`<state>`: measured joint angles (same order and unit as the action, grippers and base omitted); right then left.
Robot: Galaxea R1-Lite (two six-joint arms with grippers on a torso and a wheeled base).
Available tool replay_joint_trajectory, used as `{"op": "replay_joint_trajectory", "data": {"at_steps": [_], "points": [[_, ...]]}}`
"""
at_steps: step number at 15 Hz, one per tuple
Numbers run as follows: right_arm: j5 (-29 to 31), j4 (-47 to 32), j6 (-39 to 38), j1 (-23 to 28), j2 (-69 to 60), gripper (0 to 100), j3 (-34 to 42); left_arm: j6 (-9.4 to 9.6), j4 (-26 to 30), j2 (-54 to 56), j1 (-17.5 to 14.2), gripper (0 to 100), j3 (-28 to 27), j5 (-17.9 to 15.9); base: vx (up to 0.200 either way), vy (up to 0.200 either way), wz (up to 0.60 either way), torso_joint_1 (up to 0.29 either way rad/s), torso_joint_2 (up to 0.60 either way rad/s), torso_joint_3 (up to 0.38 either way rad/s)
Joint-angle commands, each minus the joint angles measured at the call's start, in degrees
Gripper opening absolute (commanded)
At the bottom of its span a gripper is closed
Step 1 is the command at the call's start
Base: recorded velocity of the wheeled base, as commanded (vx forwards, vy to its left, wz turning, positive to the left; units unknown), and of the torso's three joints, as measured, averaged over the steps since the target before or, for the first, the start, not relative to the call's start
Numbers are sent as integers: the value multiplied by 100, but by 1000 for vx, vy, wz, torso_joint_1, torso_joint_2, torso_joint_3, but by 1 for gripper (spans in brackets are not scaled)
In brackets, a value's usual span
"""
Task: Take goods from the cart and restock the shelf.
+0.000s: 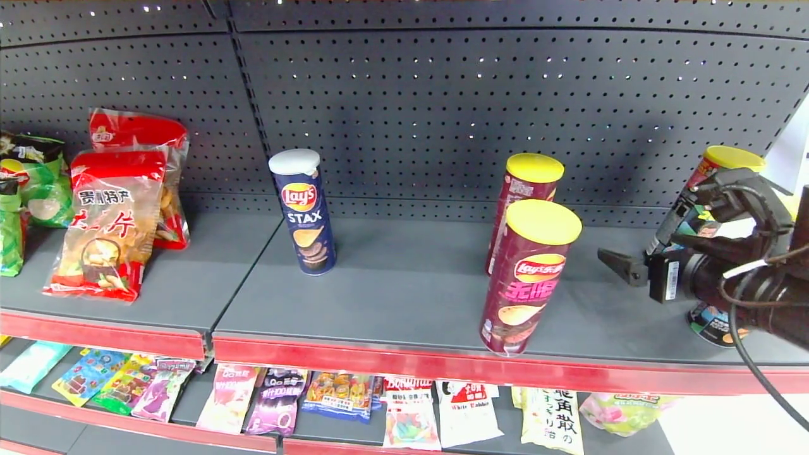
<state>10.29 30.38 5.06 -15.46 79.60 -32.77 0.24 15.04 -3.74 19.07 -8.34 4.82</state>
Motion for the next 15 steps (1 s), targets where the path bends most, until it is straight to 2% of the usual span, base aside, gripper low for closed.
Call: {"op": "replay_joint_trajectory", "data": {"at_steps": [1, 4, 6, 7, 8, 9, 10, 12, 13, 15], "points": [[-36, 12, -23, -115, -446, 100, 297, 2, -1, -65, 1, 100, -1, 2, 0, 0, 0, 0, 0, 0], [-449, 3, -330, -449, -1043, 100, 833, 2, -1, -171, 1, 100, -1, 2, 0, 0, 0, 0, 0, 0], [-475, 3, -286, -634, -1799, 100, 1642, 81, 25, -364, -8, 100, -27, 28, 0, 0, 0, 0, 0, 0], [-466, 12, -198, -695, -2265, 100, 1985, 178, 25, -549, -8, 100, -36, 37, 0, 0, 0, 0, 0, 0], [-493, 12, -128, -713, -2573, 100, 2143, 213, -1, -716, 1, 100, -71, 11, 0, 0, 0, 0, 0, 0], [-519, -6, -31, -687, -3126, 100, 2380, 213, -98, -1181, 9, 100, -230, -51, 0, 0, 0, 0, 0, 0], [-440, -217, -31, -379, -3812, 100, 2618, 169, -432, -2175, 1, 100, -757, -332, 0, 0, 0, 0, 0, 0], [-405, -1025, 48, 166, -4550, 100, 2591, 169, -828, -3062, 1, 100, -1232, -534, 0, 0, 0, 0, 0, 0], [-449, -2203, 83, 412, -5148, 100, 2213, 266, -942, -3563, 18, 100, -1425, -631, 0, 0, 0, 0, 0, 0], [-414, -3389, 101, 447, -5921, 100, 1906, 538, -942, -3976, 168, 100, -1443, -833, 0, 0, 0, 0, 0, 0]]}}
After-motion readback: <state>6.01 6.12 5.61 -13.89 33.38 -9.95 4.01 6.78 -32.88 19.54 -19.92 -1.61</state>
